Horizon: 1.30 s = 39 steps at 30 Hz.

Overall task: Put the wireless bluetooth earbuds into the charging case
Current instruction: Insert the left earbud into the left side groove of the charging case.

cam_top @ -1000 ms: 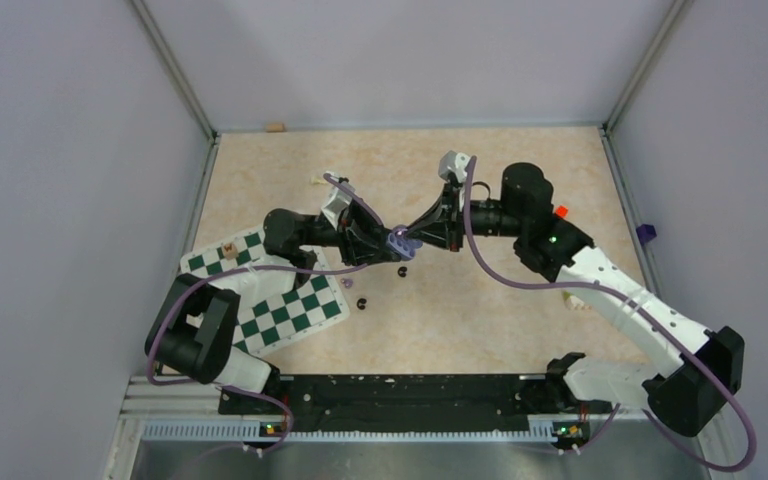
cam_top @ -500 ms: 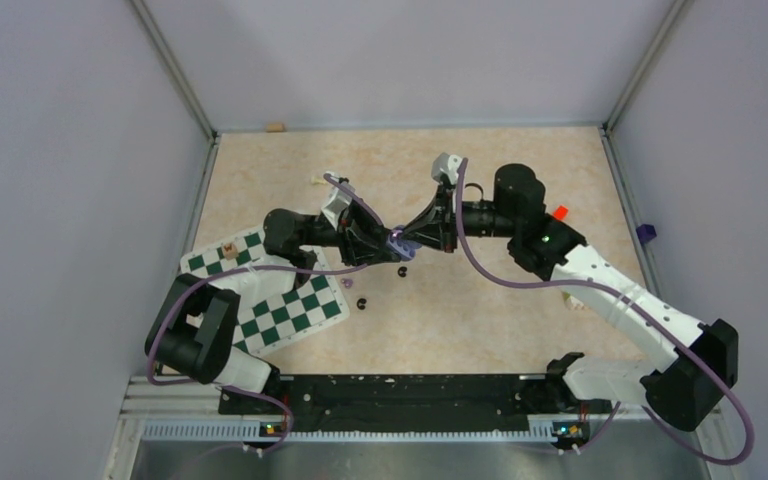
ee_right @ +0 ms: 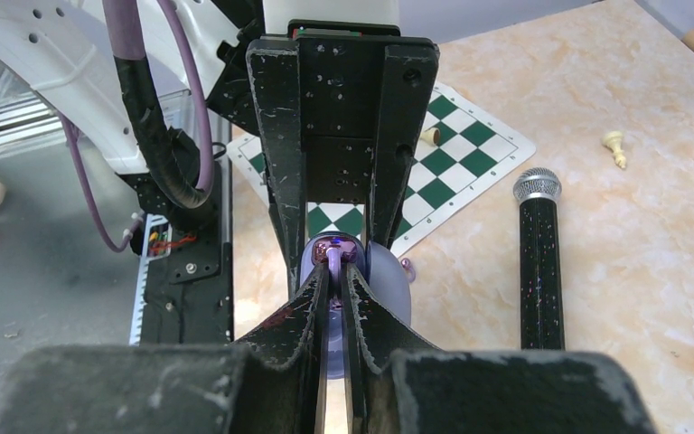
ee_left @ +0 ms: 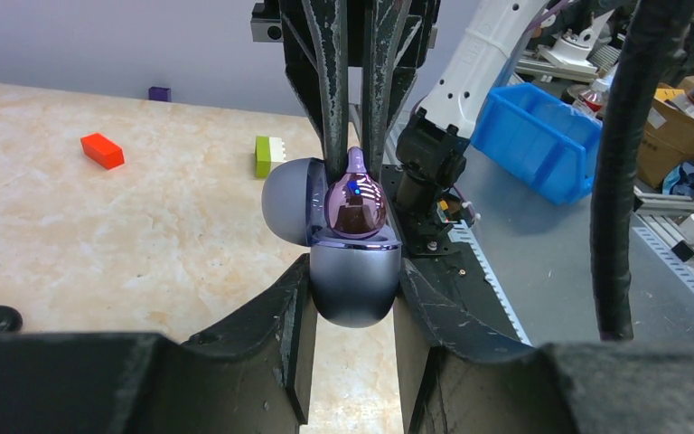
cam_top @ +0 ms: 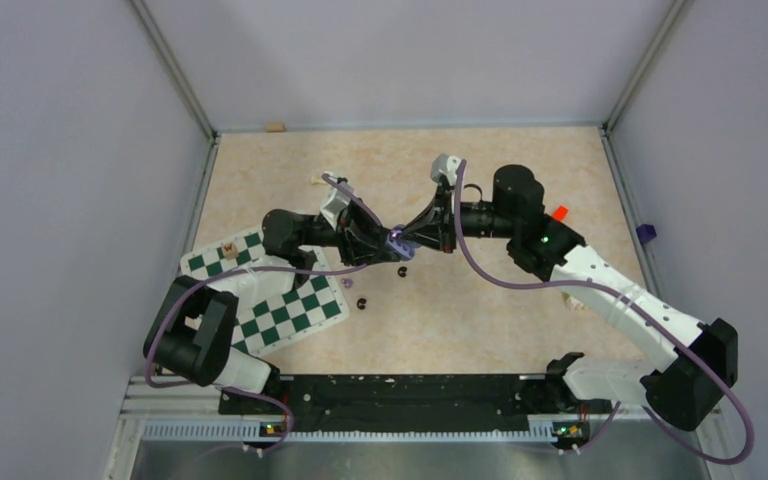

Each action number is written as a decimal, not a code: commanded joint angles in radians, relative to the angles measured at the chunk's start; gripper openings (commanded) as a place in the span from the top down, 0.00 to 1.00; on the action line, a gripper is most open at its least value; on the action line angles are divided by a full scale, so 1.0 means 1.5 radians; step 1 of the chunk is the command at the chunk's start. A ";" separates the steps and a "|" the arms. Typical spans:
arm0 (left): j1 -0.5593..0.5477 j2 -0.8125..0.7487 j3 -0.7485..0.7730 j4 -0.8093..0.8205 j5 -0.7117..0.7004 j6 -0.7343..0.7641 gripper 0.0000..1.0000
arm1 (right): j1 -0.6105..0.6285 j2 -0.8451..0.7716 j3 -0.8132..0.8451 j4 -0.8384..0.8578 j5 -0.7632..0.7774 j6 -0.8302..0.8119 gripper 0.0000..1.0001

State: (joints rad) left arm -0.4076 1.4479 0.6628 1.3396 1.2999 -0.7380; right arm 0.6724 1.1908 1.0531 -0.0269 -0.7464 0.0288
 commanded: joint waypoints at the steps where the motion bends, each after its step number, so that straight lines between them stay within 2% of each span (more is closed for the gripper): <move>1: -0.003 -0.025 0.001 0.034 0.002 0.008 1.00 | 0.007 0.001 -0.006 0.029 -0.001 -0.009 0.93; 27: -0.002 -0.029 0.002 0.032 -0.001 0.013 1.00 | 0.011 0.014 -0.022 0.058 0.004 0.015 0.92; 29: -0.002 -0.031 0.002 0.032 0.000 0.013 1.00 | 0.011 0.014 -0.019 0.055 0.002 0.013 0.88; 36: 0.000 -0.033 0.005 0.032 0.003 0.014 1.00 | 0.011 -0.002 0.008 0.020 -0.004 -0.006 0.64; 39: 0.001 -0.034 0.008 0.033 0.005 0.012 1.00 | 0.009 -0.015 0.023 -0.006 -0.003 -0.013 0.59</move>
State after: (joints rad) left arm -0.3992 1.4479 0.6621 1.3235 1.2842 -0.7300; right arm 0.6849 1.2015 1.0241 0.0040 -0.7731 0.0486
